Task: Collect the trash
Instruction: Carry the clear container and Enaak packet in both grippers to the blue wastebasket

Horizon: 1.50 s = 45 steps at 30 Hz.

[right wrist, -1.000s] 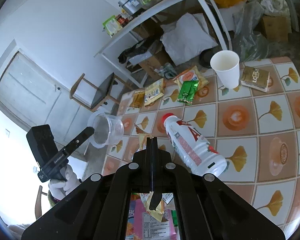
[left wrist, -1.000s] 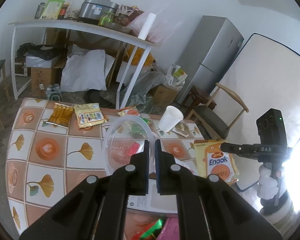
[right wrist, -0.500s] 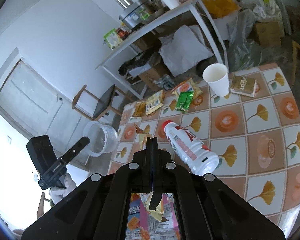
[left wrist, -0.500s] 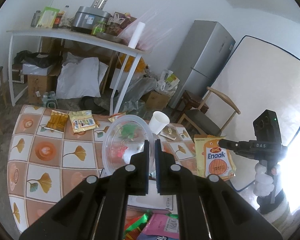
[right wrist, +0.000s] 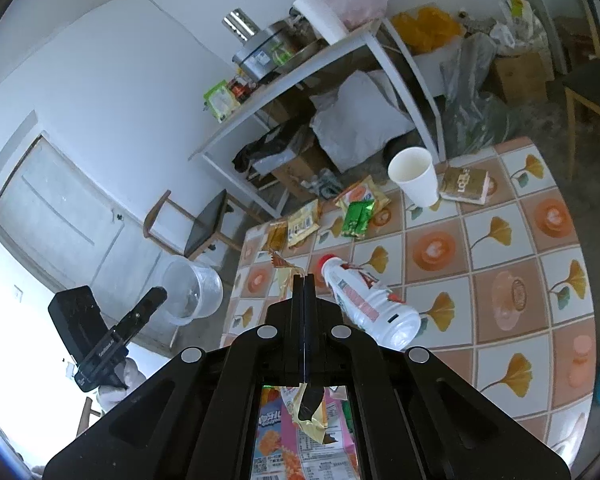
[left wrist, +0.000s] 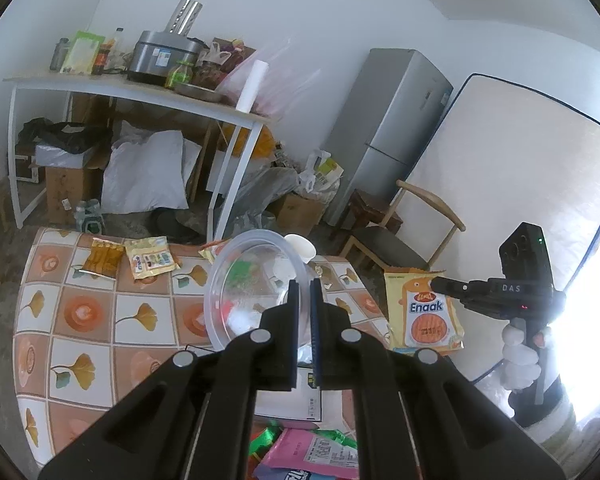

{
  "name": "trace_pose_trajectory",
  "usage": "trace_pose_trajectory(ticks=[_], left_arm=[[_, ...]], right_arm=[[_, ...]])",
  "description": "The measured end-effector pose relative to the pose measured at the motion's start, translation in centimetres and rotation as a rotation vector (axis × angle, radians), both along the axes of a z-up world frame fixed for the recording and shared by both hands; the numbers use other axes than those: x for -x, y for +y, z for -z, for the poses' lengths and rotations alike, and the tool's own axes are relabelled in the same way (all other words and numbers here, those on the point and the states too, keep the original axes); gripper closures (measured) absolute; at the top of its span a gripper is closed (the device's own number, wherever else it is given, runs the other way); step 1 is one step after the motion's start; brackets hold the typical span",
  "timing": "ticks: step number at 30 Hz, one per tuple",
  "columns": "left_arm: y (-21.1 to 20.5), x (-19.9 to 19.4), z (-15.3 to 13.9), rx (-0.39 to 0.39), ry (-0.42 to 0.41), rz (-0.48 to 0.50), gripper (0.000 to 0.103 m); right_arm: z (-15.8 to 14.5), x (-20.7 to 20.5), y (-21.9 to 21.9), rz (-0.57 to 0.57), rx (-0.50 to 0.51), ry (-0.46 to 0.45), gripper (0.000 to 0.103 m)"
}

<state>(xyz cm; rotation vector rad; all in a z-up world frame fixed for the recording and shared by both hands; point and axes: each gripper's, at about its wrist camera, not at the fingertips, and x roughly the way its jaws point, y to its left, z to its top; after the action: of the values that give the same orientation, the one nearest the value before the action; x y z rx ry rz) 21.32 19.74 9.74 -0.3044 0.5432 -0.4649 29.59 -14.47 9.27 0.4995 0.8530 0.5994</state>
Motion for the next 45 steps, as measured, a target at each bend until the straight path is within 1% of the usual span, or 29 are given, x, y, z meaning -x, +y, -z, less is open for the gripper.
trace_pose_trajectory(ticks=[18,38,45], left_arm=[[-0.5,1.4,-1.4,0.009,-0.036,0.005,0.098],[-0.6,1.6,-1.6,0.013,-0.045,0.009,0.098],[-2.5,2.1,-3.3,0.005,-0.078,0.027,0.098]], right_arm=[[-1.3,1.5,-3.0,0.083,-0.017,-0.032,0.103],[-1.6,2.6,-4.9,0.142,-0.032,-0.042,0.103],[-2.3,3.7,-6.5,0.172,-0.050,-0.068,0.103]])
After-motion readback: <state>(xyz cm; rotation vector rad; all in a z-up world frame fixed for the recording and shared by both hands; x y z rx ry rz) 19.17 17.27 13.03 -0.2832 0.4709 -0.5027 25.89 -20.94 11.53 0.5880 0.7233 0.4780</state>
